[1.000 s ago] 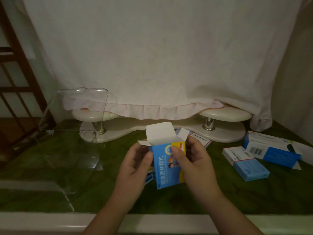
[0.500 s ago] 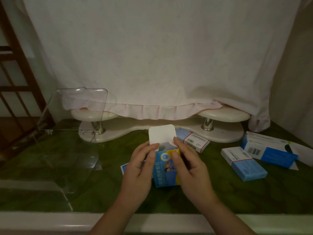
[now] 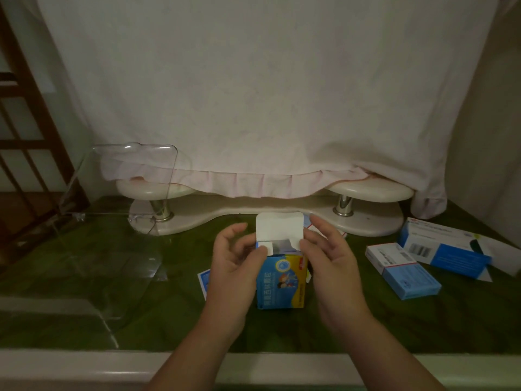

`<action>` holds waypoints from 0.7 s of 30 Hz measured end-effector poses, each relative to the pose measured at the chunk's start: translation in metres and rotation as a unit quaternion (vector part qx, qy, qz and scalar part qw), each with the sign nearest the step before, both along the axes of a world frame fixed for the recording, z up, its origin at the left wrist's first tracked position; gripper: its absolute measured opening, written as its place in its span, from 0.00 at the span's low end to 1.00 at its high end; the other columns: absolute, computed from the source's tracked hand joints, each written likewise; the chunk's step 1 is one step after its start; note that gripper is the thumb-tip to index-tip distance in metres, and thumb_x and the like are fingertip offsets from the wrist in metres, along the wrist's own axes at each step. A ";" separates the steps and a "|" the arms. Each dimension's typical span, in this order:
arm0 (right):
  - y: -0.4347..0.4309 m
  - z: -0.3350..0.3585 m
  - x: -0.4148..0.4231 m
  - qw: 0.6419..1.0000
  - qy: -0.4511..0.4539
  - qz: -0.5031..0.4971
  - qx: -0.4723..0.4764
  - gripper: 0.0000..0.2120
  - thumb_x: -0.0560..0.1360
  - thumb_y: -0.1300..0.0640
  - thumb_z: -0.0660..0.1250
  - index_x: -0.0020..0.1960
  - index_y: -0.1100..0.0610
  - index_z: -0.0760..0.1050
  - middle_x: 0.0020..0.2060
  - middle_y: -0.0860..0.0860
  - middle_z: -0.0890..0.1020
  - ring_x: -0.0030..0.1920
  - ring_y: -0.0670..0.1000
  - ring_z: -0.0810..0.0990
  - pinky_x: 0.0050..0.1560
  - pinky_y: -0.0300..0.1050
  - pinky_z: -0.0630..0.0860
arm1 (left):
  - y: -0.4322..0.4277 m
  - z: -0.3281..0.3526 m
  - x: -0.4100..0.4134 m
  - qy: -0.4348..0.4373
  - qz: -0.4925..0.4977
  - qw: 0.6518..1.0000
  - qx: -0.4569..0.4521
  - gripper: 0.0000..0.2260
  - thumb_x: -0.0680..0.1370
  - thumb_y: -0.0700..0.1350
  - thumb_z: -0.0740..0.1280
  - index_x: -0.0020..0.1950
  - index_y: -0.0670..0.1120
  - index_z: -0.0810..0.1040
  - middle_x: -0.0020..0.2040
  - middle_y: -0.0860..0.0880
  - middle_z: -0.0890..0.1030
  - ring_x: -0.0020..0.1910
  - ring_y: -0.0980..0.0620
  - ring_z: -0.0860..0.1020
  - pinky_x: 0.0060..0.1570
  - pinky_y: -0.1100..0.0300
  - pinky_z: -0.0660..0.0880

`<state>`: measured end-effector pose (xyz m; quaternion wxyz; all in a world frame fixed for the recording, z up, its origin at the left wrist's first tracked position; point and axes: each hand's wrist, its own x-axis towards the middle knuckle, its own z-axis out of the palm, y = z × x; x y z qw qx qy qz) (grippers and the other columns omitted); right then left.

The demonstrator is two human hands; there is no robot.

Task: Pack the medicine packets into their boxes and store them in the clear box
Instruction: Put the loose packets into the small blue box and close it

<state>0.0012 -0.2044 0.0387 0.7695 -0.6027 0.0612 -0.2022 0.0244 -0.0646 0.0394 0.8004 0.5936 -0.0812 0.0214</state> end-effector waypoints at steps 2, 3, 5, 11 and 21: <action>0.001 0.001 -0.002 1.000 0.000 0.006 0.023 0.16 0.79 0.60 0.64 0.60 0.41 0.78 0.48 0.35 0.84 0.51 0.42 0.84 0.53 0.53 0.82 | -0.002 -0.001 -0.001 -0.001 -0.021 1.000 0.001 0.20 0.78 0.35 0.67 0.66 0.54 0.72 0.54 0.52 0.85 0.53 0.52 0.84 0.50 0.53 0.81; 0.002 0.001 -0.002 0.999 0.000 0.007 0.032 0.14 0.79 0.56 0.65 0.60 0.41 0.79 0.54 0.38 0.84 0.54 0.46 0.84 0.55 0.56 0.81 | -0.002 -0.001 -0.001 -0.009 -0.026 1.000 0.012 0.21 0.78 0.36 0.67 0.68 0.54 0.72 0.55 0.52 0.84 0.54 0.53 0.83 0.52 0.52 0.81; 0.004 0.003 -0.003 0.999 -0.003 0.006 0.039 0.14 0.75 0.48 0.65 0.59 0.43 0.81 0.57 0.45 0.83 0.57 0.51 0.83 0.55 0.59 0.81 | -0.002 -0.001 -0.002 -0.023 -0.026 0.999 0.025 0.20 0.78 0.37 0.67 0.69 0.52 0.73 0.55 0.53 0.84 0.55 0.55 0.83 0.54 0.55 0.81; 0.005 0.008 -0.007 1.000 -0.021 -0.002 -0.012 0.16 0.72 0.49 0.66 0.56 0.55 0.82 0.52 0.49 0.86 0.54 0.55 0.84 0.55 0.65 0.79 | 0.001 -0.001 0.000 -0.040 -0.034 0.998 0.017 0.15 0.78 0.35 0.66 0.63 0.48 0.78 0.52 0.53 0.85 0.51 0.58 0.83 0.46 0.65 0.80; -0.006 -0.006 -0.014 0.997 -0.038 0.033 -0.065 0.14 0.77 0.65 0.66 0.53 0.49 0.83 0.56 0.46 0.84 0.59 0.48 0.82 0.49 0.46 0.83 | 0.016 -0.013 0.010 -0.106 -0.058 0.991 0.058 0.14 0.73 0.42 0.70 0.58 0.47 0.80 0.59 0.51 0.83 0.61 0.53 0.80 0.50 0.60 0.80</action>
